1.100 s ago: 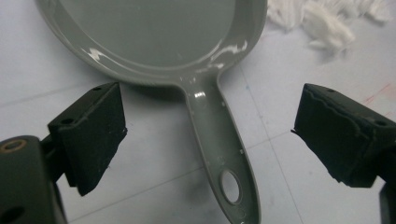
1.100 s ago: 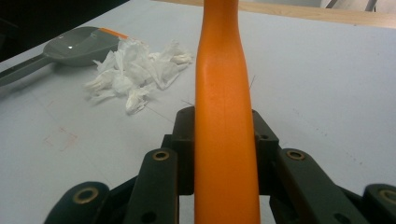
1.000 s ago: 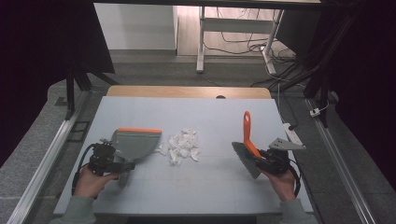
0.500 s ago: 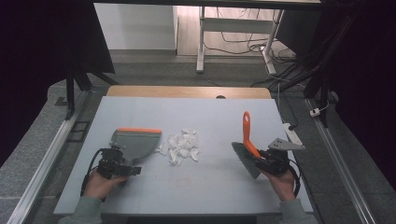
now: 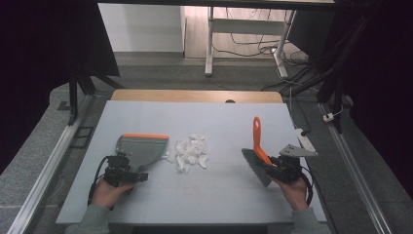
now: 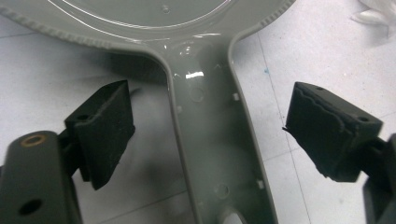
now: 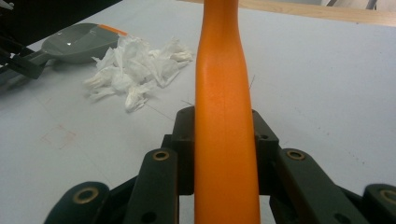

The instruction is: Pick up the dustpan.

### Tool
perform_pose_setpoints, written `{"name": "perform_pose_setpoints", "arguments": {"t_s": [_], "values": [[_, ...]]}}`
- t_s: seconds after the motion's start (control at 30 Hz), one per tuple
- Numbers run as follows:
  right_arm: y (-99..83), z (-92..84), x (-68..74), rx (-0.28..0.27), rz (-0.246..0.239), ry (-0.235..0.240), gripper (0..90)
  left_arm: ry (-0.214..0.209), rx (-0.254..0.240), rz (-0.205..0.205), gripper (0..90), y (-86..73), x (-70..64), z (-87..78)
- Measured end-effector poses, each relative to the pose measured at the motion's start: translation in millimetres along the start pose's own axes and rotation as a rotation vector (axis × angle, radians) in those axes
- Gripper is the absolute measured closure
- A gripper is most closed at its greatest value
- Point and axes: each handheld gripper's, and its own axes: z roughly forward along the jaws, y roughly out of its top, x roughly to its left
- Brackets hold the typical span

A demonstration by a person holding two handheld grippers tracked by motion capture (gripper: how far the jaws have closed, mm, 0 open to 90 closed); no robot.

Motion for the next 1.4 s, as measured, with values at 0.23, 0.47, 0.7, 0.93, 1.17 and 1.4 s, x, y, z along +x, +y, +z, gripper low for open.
{"name": "perform_pose_setpoints", "arguments": {"t_s": [0.23, 0.47, 0.7, 0.93, 1.17, 1.4], "values": [[0.3, 0.1, 0.5, 0.0, -0.002, -0.002, 70.4, 0.013, -0.037, -0.031, 27.8, 1.1, 1.8, 0.5], [0.3, 0.1, 0.2, 0.002, -0.004, -0.005, 70.4, 0.018, -0.055, -0.062, 42.5, 1.0, 6.7, -1.4], [0.2, 0.2, -0.3, 0.005, -0.005, -0.009, 70.4, -0.009, -0.064, -0.065, 54.7, 0.4, 8.1, -3.1], [0.2, 0.1, -0.1, 0.006, -0.007, -0.009, 70.4, -0.026, -0.065, -0.072, 60.8, -0.5, 11.9, -4.5], [0.3, -0.8, -0.5, 0.003, -0.003, -0.008, 70.4, -0.022, -0.059, -0.065, 61.2, -1.6, 13.4, -3.2], [0.1, -0.3, -0.1, 0.003, -0.006, -0.009, 70.4, -0.027, -0.088, -0.041, 61.8, -2.8, 16.5, -6.2]]}}
